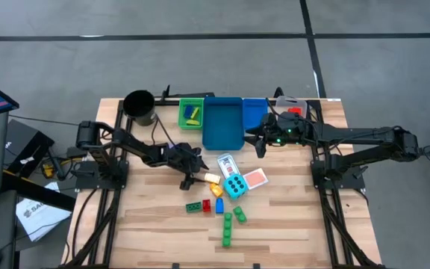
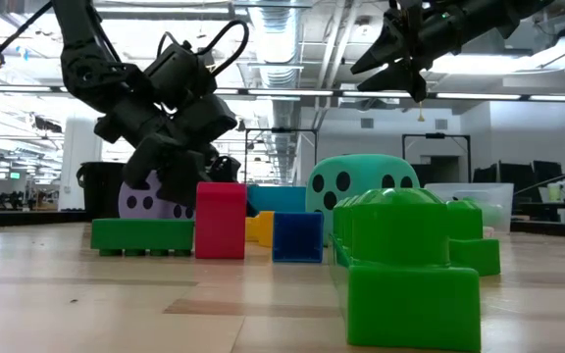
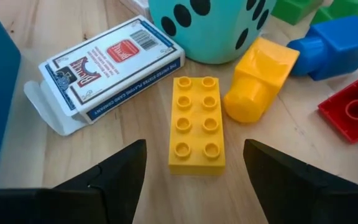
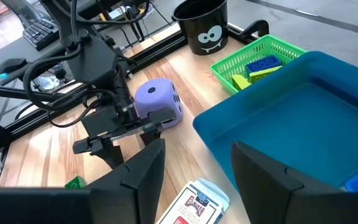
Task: Pick & Place Toys
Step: Put the small yellow game piece into the green bin
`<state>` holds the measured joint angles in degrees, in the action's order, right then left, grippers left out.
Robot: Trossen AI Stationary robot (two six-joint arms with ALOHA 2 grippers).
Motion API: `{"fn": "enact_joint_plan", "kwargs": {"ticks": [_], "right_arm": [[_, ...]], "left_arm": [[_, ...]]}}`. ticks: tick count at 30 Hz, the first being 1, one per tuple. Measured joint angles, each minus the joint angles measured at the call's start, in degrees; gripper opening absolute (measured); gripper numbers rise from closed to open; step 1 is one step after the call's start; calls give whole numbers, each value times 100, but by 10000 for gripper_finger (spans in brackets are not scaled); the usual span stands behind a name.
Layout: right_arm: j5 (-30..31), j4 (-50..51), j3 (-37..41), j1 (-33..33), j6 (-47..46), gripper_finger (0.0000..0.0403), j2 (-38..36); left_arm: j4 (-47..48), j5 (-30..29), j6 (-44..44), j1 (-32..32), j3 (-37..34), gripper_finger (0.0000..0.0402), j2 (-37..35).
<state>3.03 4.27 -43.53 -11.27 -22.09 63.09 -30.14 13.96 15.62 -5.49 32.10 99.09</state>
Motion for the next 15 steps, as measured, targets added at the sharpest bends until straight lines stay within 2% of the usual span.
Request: {"fn": "enact_joint_plan", "kwargs": {"ticks": [15], "right_arm": [[0, 0, 0, 0, -2, 179, 0]], "left_arm": [[-125, -27, 61, 181, 0, 262, 209]]}}
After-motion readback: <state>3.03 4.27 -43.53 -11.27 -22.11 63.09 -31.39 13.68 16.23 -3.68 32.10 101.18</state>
